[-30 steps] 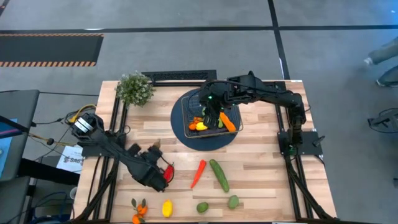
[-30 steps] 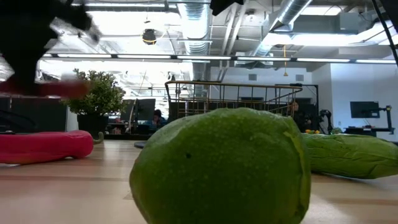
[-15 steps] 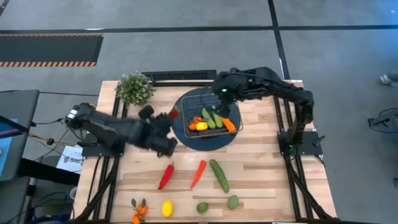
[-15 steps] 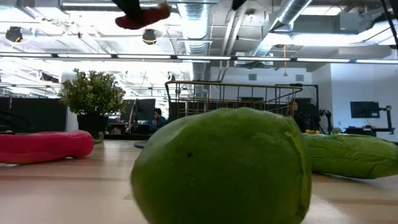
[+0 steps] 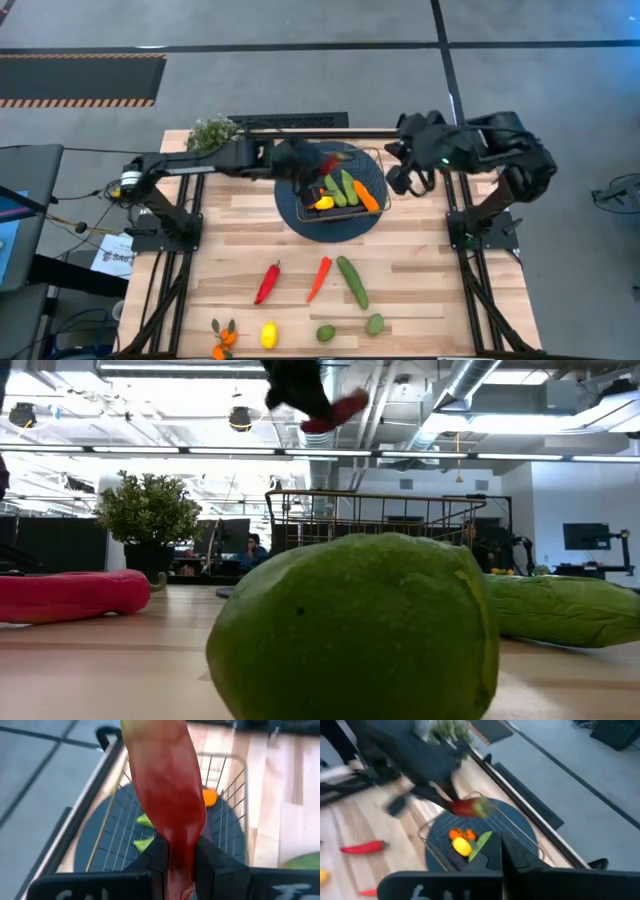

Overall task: Build produce basket
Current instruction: Put the dark red bell pepper into the basket

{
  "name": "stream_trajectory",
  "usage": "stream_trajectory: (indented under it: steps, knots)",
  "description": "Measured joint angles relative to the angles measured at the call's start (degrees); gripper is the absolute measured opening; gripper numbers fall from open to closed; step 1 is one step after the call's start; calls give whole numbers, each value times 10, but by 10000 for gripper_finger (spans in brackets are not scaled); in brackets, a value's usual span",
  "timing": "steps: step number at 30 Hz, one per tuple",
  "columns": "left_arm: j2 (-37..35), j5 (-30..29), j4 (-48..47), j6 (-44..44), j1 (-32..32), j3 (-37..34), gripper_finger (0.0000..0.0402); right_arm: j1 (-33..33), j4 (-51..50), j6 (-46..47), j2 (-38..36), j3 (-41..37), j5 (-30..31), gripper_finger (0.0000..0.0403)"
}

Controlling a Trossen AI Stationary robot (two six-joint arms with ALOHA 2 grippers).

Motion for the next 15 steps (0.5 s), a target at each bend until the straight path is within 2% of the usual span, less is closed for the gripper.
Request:
stream_trajectory:
  steps: [10, 15]
  knots:
    - [133, 76, -11, 92, 53, -1, 28, 100, 0, 89, 38, 0, 61, 2]
    - [175, 81, -31, 133, 53, -1, 28, 119, 0, 126, 74, 0, 63, 2]
